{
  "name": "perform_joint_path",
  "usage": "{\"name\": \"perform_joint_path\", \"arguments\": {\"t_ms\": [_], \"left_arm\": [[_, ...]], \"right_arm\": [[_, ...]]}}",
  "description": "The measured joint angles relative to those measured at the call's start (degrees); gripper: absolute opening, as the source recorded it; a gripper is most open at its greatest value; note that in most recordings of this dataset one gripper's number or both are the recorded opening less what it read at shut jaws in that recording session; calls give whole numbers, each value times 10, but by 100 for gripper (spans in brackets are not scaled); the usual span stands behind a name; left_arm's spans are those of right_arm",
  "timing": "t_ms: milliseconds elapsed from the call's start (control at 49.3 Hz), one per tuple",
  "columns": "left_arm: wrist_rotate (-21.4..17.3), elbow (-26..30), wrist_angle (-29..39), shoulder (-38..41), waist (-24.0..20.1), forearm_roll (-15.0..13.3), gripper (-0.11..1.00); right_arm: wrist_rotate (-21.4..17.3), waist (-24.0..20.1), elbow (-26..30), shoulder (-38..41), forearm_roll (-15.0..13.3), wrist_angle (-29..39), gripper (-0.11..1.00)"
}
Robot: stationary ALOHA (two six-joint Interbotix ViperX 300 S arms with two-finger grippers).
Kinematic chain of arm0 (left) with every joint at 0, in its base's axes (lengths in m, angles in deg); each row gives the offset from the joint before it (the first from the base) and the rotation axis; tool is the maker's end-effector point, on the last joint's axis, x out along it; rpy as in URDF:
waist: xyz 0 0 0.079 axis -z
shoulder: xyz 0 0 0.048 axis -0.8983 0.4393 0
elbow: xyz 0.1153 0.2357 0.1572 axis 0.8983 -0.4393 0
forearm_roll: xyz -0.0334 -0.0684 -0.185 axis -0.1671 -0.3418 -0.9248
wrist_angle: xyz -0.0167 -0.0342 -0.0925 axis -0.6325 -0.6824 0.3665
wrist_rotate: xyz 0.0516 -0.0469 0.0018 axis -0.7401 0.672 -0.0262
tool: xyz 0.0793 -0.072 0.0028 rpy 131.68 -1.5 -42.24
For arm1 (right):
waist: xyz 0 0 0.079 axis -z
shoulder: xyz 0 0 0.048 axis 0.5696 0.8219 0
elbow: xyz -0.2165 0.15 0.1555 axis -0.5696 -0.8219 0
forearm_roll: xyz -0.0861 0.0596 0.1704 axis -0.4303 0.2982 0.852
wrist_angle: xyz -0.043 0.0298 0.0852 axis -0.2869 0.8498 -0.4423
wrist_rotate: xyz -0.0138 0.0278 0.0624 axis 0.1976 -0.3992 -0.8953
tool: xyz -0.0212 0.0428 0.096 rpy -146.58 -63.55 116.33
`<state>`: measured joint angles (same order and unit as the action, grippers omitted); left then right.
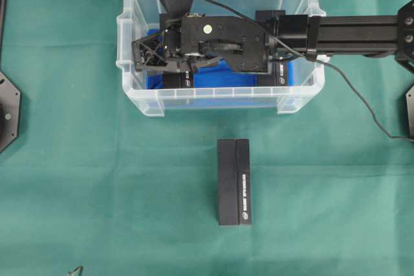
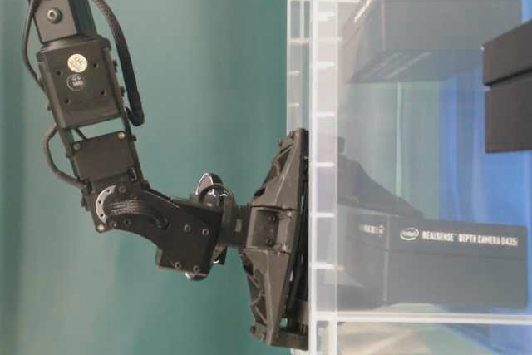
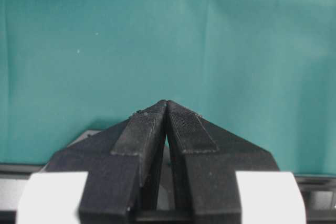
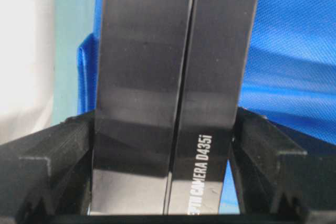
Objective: Take the box out of the case with the right arm.
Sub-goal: 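Lower the open right gripper around the left black box, then close the right gripper on the left box and lift it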
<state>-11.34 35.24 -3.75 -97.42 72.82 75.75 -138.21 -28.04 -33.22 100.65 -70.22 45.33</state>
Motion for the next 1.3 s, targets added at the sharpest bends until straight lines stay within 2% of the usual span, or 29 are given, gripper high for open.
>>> {"name": "perform_joint_path", "arguments": {"t_ms": [325,528,731,1096,1299], "left_arm": [[-1,-4,0,0,0,0,0],[-2,-4,0,0,0,0,0],[-2,-4,0,0,0,-1,0],[-3,-5,0,-1,0,0,0],[-4,-5,0,-4,0,0,0]], "right_arm": [[-1,1,4,0,-1,6,71],[-1,1,25,-11,0,40,69],[-2,-1,72,-43,-8,102,69],[12,-5,185,-63,-56,211,69],[22,-9,243,-63,-72,248,69]]}}
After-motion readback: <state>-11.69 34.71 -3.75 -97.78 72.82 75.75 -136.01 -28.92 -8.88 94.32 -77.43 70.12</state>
